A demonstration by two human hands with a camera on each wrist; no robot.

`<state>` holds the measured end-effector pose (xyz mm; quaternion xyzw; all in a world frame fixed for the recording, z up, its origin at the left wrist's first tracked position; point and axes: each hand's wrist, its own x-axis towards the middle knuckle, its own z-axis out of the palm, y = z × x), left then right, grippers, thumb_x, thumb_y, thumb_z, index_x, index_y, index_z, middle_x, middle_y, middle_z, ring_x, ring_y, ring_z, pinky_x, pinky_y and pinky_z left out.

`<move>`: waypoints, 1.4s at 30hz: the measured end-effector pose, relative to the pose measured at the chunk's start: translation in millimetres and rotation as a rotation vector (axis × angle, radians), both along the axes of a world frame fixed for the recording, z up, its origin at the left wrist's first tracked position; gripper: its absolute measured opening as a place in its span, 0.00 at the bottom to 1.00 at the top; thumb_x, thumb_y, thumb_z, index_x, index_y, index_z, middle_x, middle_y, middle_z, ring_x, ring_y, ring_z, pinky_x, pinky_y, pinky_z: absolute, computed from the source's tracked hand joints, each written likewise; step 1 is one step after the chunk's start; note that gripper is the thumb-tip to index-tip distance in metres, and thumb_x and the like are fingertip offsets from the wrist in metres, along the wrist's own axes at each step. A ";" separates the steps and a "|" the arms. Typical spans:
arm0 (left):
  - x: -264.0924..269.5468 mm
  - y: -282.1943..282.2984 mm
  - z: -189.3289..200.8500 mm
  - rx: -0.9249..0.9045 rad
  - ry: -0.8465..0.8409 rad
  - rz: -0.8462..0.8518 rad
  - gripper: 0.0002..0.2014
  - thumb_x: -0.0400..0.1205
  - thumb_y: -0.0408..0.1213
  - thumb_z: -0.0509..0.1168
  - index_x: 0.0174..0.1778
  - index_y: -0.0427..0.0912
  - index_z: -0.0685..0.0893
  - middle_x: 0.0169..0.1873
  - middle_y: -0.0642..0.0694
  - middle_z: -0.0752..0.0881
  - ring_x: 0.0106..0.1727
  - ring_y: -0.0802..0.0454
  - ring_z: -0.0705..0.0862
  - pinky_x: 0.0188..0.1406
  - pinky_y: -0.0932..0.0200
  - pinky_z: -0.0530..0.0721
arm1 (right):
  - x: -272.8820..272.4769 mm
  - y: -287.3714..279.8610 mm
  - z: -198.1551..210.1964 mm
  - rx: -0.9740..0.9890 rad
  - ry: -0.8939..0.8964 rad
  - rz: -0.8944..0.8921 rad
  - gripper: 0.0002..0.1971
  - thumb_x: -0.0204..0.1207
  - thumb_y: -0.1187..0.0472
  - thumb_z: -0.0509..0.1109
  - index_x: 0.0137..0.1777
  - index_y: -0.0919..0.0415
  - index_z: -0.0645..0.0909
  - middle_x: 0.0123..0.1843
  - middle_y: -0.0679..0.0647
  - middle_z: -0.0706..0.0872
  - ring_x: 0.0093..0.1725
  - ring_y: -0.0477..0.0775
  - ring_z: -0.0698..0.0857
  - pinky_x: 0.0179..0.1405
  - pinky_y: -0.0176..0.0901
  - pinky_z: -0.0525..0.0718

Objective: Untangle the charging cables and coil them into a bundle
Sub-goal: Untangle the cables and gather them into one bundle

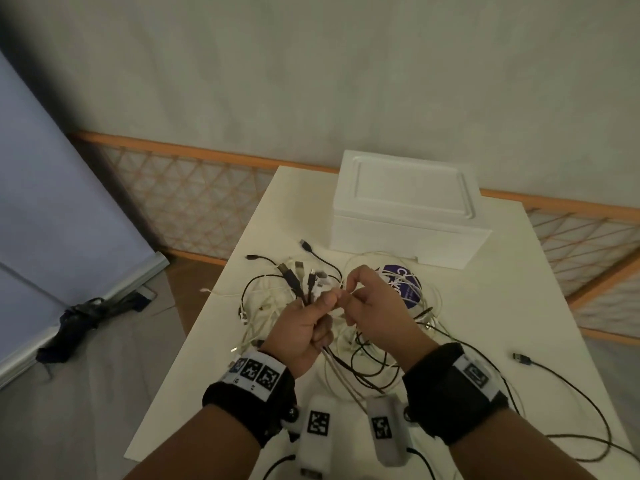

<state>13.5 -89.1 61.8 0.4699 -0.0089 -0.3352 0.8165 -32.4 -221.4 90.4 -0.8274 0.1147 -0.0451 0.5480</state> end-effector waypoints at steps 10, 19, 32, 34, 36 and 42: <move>-0.8 2.0 -6.5 0.046 -0.008 0.089 0.12 0.78 0.47 0.64 0.40 0.41 0.83 0.30 0.49 0.81 0.18 0.59 0.65 0.14 0.67 0.63 | -10.4 0.4 -16.0 -0.282 -0.011 0.053 0.10 0.80 0.47 0.64 0.46 0.52 0.77 0.27 0.48 0.78 0.25 0.44 0.73 0.28 0.39 0.73; 44.1 70.7 -9.0 -0.256 0.141 0.506 0.15 0.87 0.47 0.54 0.35 0.47 0.74 0.25 0.52 0.79 0.33 0.53 0.84 0.46 0.51 0.88 | -38.1 -48.3 -53.0 -0.549 0.222 0.049 0.07 0.81 0.57 0.65 0.47 0.56 0.84 0.40 0.46 0.85 0.43 0.48 0.83 0.47 0.41 0.78; 18.3 9.8 16.7 0.229 -0.258 0.008 0.05 0.79 0.29 0.70 0.44 0.43 0.86 0.31 0.51 0.85 0.22 0.58 0.74 0.18 0.65 0.69 | 21.6 -2.7 53.9 -0.514 -0.147 0.055 0.08 0.80 0.58 0.67 0.48 0.58 0.87 0.38 0.43 0.84 0.38 0.38 0.82 0.36 0.25 0.72; 18.7 -6.5 28.9 0.272 -0.333 -0.074 0.08 0.80 0.28 0.68 0.42 0.47 0.85 0.23 0.54 0.84 0.18 0.59 0.73 0.19 0.64 0.68 | 25.2 0.1 60.6 -0.514 -0.207 0.086 0.06 0.78 0.60 0.69 0.46 0.58 0.88 0.40 0.47 0.85 0.43 0.44 0.82 0.41 0.30 0.74; 17.9 -18.1 36.7 0.304 -0.449 -0.143 0.12 0.79 0.30 0.69 0.32 0.51 0.84 0.15 0.53 0.76 0.16 0.58 0.67 0.22 0.62 0.66 | 25.9 -1.2 62.3 -0.529 -0.221 0.067 0.05 0.76 0.60 0.71 0.46 0.57 0.89 0.40 0.49 0.82 0.44 0.47 0.81 0.44 0.37 0.74; 33.0 -28.5 40.4 0.200 -0.404 -0.101 0.12 0.69 0.53 0.73 0.38 0.48 0.89 0.28 0.38 0.75 0.19 0.54 0.62 0.20 0.61 0.59 | 2.7 -24.0 38.9 -0.210 -0.240 -0.262 0.18 0.69 0.56 0.79 0.49 0.39 0.74 0.40 0.44 0.81 0.32 0.40 0.81 0.30 0.35 0.81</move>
